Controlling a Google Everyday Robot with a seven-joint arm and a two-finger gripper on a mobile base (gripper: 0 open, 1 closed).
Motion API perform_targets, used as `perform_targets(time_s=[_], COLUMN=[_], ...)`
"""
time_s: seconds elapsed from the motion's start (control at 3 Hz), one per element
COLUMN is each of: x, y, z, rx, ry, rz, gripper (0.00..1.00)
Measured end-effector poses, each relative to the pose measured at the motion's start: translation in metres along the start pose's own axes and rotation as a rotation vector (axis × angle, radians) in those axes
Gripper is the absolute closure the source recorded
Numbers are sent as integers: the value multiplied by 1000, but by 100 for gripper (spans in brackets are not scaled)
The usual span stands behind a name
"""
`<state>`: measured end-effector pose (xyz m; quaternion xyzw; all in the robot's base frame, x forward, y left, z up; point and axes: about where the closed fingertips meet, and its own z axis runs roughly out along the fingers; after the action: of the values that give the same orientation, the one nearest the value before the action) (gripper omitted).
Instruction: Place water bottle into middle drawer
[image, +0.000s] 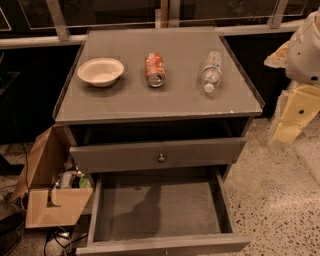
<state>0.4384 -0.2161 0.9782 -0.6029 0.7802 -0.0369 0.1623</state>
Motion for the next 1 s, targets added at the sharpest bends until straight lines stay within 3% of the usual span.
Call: perform_targets(time_s=[0.33, 0.67, 1.0], x=[-2, -15, -28], y=[-2, -17, -44], z=[1, 19, 37], rx=[-2, -39, -58], ry=[4, 51, 149], rz=[6, 60, 124], gripper=[0, 0, 0])
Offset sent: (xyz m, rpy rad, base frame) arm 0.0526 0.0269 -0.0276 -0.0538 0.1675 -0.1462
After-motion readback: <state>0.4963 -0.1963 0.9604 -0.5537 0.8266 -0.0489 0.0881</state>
